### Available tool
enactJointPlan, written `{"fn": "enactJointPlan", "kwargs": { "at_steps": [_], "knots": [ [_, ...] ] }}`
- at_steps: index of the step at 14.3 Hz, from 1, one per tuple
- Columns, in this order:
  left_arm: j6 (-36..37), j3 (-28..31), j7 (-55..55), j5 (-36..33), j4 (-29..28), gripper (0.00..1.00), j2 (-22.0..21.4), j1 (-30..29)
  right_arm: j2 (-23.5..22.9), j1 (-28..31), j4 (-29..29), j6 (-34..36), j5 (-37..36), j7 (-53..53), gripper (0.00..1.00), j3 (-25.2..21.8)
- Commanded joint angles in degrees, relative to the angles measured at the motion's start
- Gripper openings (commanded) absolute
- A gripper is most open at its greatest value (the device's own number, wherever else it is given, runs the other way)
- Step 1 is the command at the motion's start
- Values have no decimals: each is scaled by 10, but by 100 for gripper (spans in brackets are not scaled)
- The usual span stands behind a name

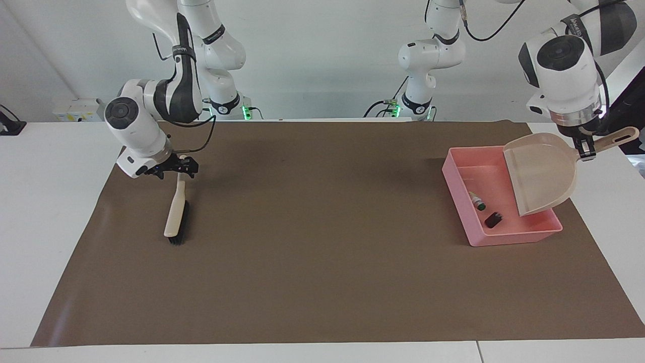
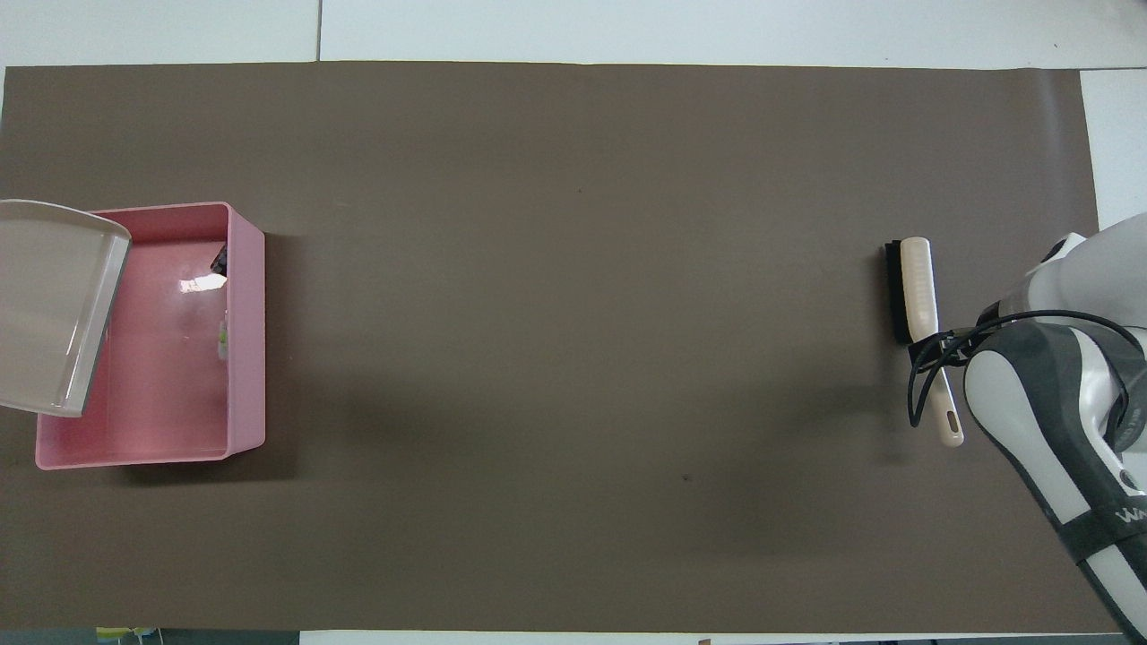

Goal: Clean e-waste and dump in bin
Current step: 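Tilt the dustpan with the left gripper to dump components into the bin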

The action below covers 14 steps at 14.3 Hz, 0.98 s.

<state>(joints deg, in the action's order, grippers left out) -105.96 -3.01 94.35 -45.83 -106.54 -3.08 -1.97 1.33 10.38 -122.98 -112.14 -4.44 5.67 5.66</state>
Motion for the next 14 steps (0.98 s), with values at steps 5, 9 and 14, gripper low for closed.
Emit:
{"fn": "enactJointPlan", "kwargs": {
  "at_steps": [5,9,14],
  "knots": [
    [74,1,-16,40,31,0,-37,24,19,-35,143,73,-1,-5,100,6],
    [34,1,-19,181,29,0,-41,23,18,-28,233,173,7,-61,100,1],
    [-13,-1,-15,314,-7,0,-26,47,4,-26,332,297,23,-142,100,-18]
  ]
}}
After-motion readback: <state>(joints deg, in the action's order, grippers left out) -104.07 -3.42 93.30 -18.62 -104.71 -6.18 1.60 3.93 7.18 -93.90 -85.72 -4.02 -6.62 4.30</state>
